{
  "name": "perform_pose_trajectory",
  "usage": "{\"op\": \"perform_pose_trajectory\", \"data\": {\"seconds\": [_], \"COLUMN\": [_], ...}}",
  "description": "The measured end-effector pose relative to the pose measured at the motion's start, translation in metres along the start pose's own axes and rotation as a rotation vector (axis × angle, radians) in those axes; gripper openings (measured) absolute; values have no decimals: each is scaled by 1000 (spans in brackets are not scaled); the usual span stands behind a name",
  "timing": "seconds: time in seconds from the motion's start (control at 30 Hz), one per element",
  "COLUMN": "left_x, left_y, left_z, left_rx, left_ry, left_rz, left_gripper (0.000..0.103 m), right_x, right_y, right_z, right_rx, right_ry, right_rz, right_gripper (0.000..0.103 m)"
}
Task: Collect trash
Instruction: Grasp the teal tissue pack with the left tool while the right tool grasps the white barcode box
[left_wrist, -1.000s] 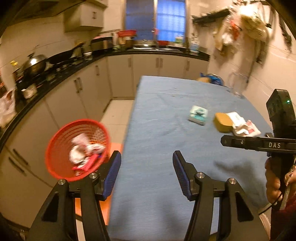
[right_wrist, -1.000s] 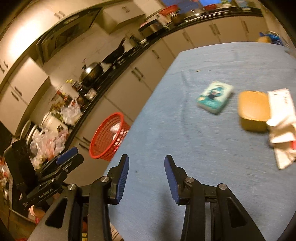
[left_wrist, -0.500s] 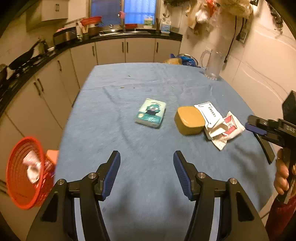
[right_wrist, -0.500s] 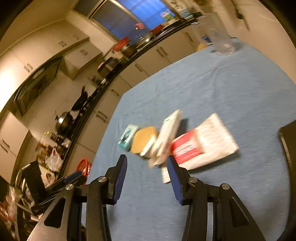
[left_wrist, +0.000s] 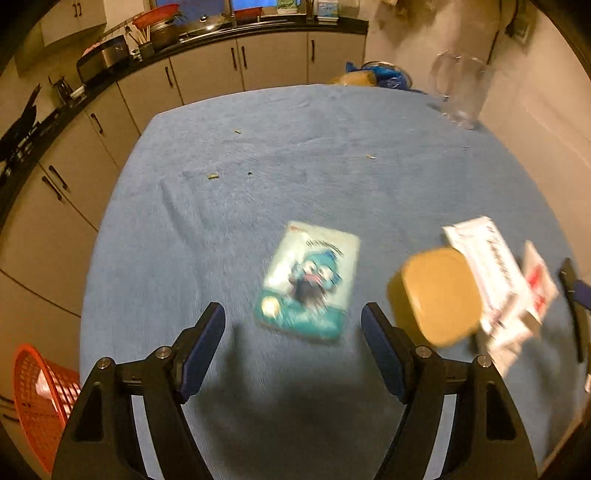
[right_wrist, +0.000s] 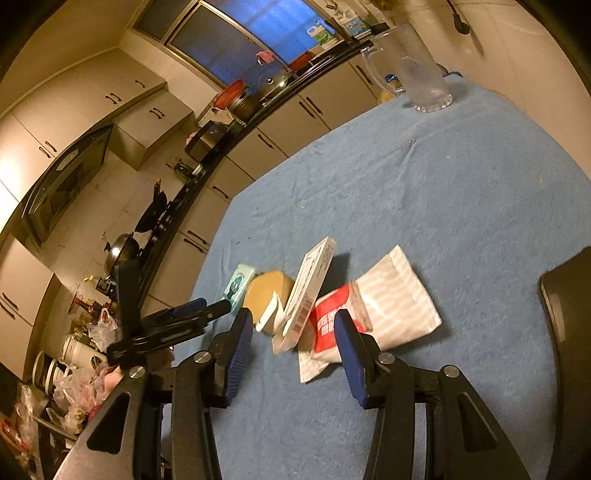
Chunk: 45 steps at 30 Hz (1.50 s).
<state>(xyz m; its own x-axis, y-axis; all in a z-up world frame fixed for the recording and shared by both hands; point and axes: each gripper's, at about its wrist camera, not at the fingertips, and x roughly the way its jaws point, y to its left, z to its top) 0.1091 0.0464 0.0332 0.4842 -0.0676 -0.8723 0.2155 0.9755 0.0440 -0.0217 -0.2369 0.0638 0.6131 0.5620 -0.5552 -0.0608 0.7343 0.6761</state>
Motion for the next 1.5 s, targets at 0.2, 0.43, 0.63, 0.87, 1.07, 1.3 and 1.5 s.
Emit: {"op": "perform_pose_trajectory", "data": {"seconds": [0.2, 0.43, 0.63, 0.87, 1.07, 1.3, 1.5], "left_x": [30, 23, 1, -29, -48, -74, -94], "left_y": [2, 9, 22, 22, 18, 17, 27], "left_z": [12, -3, -25, -45, -62, -86, -104], "left_rx": [-13, -55, -87, -78, -68, -66, -79], "left_ry": [31, -15, -56, -111, -161, -209, -236], "left_rz": [-25, -40, -68, -75, -62, -47, -23], "left_gripper": [75, 56, 56, 56, 56, 56, 56], "right_x": [15, 66, 102, 119, 90, 47, 51], "right_y": [0, -3, -5, 0, 21, 54, 91], "right_z": [21, 46, 54, 49, 35, 14, -3], "right_rx": [-3, -6, -40, -60, -113, -165, -217], "right_ry": [20, 131, 209, 247, 158, 69, 93], "right_rz": [-50, -116, -181, -158, -143, -87, -29], "right_gripper": [53, 53, 53, 25, 15, 15, 15]}}
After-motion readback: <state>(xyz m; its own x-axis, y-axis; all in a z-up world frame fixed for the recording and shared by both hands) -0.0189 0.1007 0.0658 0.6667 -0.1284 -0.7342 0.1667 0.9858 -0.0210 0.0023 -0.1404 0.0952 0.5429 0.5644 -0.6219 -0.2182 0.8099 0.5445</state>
